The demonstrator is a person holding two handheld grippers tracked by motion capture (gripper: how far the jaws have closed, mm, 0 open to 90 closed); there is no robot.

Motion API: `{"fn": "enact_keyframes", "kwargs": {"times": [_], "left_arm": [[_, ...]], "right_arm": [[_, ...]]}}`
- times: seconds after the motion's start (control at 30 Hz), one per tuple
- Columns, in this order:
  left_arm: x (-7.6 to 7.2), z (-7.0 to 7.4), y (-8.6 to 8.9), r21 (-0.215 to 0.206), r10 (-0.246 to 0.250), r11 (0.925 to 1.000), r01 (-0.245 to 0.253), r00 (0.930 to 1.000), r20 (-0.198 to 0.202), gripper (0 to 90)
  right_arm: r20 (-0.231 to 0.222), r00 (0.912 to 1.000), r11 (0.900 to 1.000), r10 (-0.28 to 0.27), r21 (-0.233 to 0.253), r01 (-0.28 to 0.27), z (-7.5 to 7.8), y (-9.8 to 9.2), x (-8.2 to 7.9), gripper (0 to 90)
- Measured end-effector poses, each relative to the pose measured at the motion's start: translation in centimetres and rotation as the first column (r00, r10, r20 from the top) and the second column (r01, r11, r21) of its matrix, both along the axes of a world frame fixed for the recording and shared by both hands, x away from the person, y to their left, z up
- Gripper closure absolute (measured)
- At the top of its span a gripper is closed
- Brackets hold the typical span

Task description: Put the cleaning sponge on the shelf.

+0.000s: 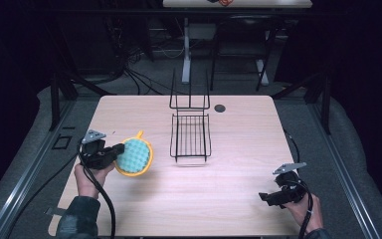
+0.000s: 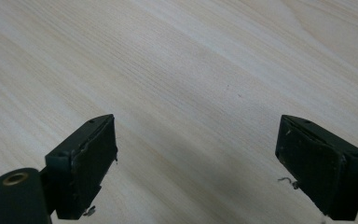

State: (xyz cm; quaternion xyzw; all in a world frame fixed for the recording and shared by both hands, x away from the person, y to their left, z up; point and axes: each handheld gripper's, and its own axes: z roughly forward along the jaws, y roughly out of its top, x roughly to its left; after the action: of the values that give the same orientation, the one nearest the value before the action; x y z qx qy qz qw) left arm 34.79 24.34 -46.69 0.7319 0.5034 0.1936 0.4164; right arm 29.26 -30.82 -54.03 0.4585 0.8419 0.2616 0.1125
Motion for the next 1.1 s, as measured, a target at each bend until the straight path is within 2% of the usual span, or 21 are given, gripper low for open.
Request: {"fn": "enact_keyframes", "kwargs": {"times": [0.13,0.33,0.67,1.1], "left_arm": [[0.5,0.1,-0.6,-0.008,-0.007,0.9999,0.007,1.0000,0.005,86.8],[1.2,0.3,-1.4,-0.022,-0.011,0.9997,0.011,0.9999,0.010,86.8],[2.3,0.8,-3.1,-0.011,-0.036,0.9993,0.036,0.9991,0.024,86.8],[3.8,1.1,-4.9,-0.018,-0.059,0.9981,0.059,0.9979,0.027,86.9]], "right_arm": [[0.004,1.0000,1.000,0.004,-0.010,-0.004,0.0,-0.1,0.0,11.9],[0.000,1.0000,1.000,0.001,0.000,-0.001,0.0,0.0,0.0,11.9],[0.001,1.0000,1.000,0.001,-0.006,-0.001,-0.1,0.0,0.0,12.0],[-0.002,1.0000,1.000,0.003,-0.003,-0.003,-0.1,0.0,0.0,12.1]]}}
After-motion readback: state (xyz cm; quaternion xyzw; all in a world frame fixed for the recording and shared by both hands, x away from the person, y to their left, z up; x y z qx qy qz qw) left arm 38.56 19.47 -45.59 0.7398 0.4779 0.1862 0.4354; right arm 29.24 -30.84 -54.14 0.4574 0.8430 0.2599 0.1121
